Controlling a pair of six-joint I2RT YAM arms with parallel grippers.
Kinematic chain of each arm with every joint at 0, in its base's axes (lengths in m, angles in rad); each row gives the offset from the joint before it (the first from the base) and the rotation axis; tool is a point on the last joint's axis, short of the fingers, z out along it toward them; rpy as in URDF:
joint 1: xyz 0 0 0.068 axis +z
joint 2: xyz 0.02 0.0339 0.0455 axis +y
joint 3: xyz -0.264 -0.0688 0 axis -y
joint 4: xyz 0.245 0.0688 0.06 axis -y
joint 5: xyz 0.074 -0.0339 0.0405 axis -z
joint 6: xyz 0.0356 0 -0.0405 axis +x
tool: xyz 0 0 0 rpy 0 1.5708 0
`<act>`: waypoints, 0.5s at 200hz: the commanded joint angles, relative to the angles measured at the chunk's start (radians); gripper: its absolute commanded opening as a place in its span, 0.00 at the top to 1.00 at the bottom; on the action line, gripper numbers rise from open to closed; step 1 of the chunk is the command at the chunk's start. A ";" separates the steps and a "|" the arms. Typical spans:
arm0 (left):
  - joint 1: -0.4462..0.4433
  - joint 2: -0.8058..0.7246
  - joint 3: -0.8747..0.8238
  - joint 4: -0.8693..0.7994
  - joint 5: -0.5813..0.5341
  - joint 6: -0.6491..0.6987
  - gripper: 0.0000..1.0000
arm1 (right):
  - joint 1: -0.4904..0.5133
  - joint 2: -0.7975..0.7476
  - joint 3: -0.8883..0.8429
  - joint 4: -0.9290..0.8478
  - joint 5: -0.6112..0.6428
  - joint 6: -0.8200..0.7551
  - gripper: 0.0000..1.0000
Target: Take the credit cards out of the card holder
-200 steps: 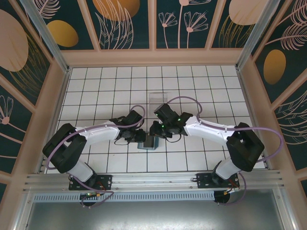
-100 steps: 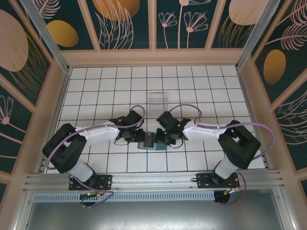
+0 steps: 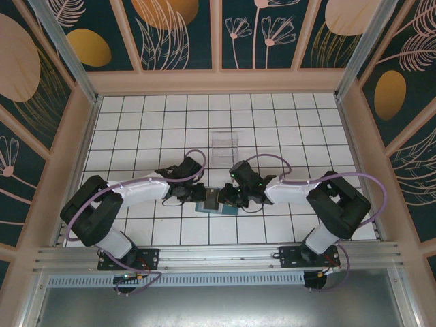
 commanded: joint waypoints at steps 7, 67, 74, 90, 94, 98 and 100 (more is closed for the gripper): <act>0.004 0.052 -0.038 -0.008 -0.005 -0.009 0.80 | -0.011 0.024 -0.029 0.082 -0.032 0.014 0.75; 0.003 0.066 -0.045 -0.003 -0.003 -0.015 0.80 | -0.014 0.064 -0.072 0.182 -0.063 0.022 0.78; 0.003 0.066 -0.046 -0.001 -0.001 -0.016 0.80 | -0.015 0.065 -0.077 0.194 -0.065 0.024 0.78; 0.003 0.068 -0.047 -0.003 0.000 -0.018 0.80 | -0.016 0.068 -0.088 0.219 -0.074 0.028 0.79; 0.003 0.068 -0.047 -0.003 0.000 -0.019 0.81 | -0.017 0.068 -0.092 0.226 -0.077 0.029 0.79; 0.003 0.068 -0.046 -0.003 0.000 -0.018 0.80 | -0.016 0.068 -0.094 0.233 -0.079 0.031 0.79; 0.003 0.068 -0.047 -0.003 -0.001 -0.018 0.81 | -0.018 0.068 -0.096 0.237 -0.080 0.032 0.79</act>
